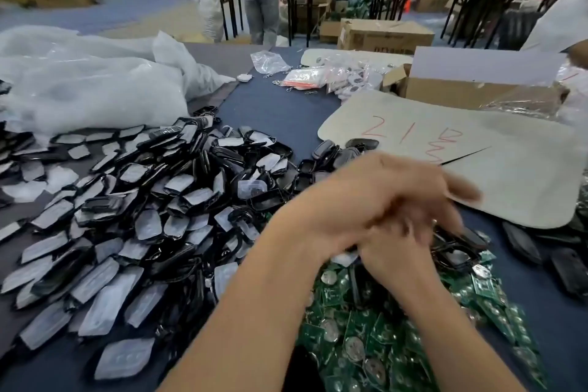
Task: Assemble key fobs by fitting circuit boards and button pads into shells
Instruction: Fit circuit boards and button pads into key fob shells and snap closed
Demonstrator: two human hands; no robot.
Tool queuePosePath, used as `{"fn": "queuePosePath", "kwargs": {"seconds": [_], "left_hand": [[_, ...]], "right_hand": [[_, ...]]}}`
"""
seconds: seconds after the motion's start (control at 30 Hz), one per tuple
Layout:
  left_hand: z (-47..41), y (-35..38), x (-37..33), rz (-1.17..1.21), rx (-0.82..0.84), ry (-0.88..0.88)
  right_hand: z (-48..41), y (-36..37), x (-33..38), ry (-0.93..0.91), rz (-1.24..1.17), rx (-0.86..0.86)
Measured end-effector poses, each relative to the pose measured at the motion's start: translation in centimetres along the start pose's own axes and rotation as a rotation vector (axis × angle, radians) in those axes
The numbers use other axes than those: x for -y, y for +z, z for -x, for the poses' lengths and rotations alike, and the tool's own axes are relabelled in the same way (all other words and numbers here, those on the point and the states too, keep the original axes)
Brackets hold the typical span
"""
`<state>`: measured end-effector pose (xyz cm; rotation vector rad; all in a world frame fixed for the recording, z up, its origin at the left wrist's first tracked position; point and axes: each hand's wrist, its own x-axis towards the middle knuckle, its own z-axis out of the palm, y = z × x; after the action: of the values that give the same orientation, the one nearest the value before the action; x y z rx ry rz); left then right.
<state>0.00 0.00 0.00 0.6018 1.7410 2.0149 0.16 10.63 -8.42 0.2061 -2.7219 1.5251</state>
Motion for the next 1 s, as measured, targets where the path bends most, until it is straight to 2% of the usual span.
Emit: {"fn": "queuePosePath", "kwargs": {"seconds": [0.07, 0.13, 0.2, 0.27, 0.33, 0.4, 0.57, 0.63, 0.73, 0.83, 0.93, 1.0], "left_hand": [[-2.4, -1.0, 0.0, 0.100, -0.223, -0.014], [-4.2, -3.1, 0.4, -0.038, -0.491, -0.009], [-3.9, -6.1, 1.8, -0.478, -0.604, 0.042], [-1.6, -9.6, 2.9, -0.959, -0.613, 0.025], [1.5, -12.4, 3.2, -1.192, -0.627, 0.005], [4.5, -14.2, 3.4, -1.284, -0.674, -0.007], [8.6, -14.8, 5.3, -1.232, -0.866, -0.050], [8.9, -13.6, 6.2, -1.346, -0.837, -0.002], [9.0, -11.6, 7.1, -1.475, -0.665, 0.095], [8.5, -10.8, 7.7, -1.627, -0.536, 0.101], [8.2, -11.1, 8.0, -1.682, -0.503, 0.098], [8.3, -11.4, 8.2, -1.666, -0.510, 0.120]], "right_hand": [[-0.9, 1.2, 0.5, -0.117, 0.149, -0.084], [-1.5, 2.4, 0.5, -0.191, 0.197, -0.014], [-1.8, 2.9, -0.3, -0.221, 0.337, 0.085], [-1.6, 2.8, -1.1, -0.223, 0.447, 0.124], [-1.3, 3.0, -1.4, -0.247, 0.455, 0.115], [-1.2, 3.2, -1.4, -0.247, 0.452, 0.100], [-1.2, 3.4, -1.0, -0.231, 0.401, 0.000], [-1.3, 3.5, -1.0, -0.263, 0.380, -0.033], [-1.3, 3.5, -0.6, -0.228, 0.322, -0.092], [-1.6, 3.6, -0.8, -0.188, 0.302, -0.139], [-1.9, 3.7, -1.0, -0.140, 0.316, -0.147], [-1.9, 3.9, -0.9, -0.177, 0.321, -0.149]]}}
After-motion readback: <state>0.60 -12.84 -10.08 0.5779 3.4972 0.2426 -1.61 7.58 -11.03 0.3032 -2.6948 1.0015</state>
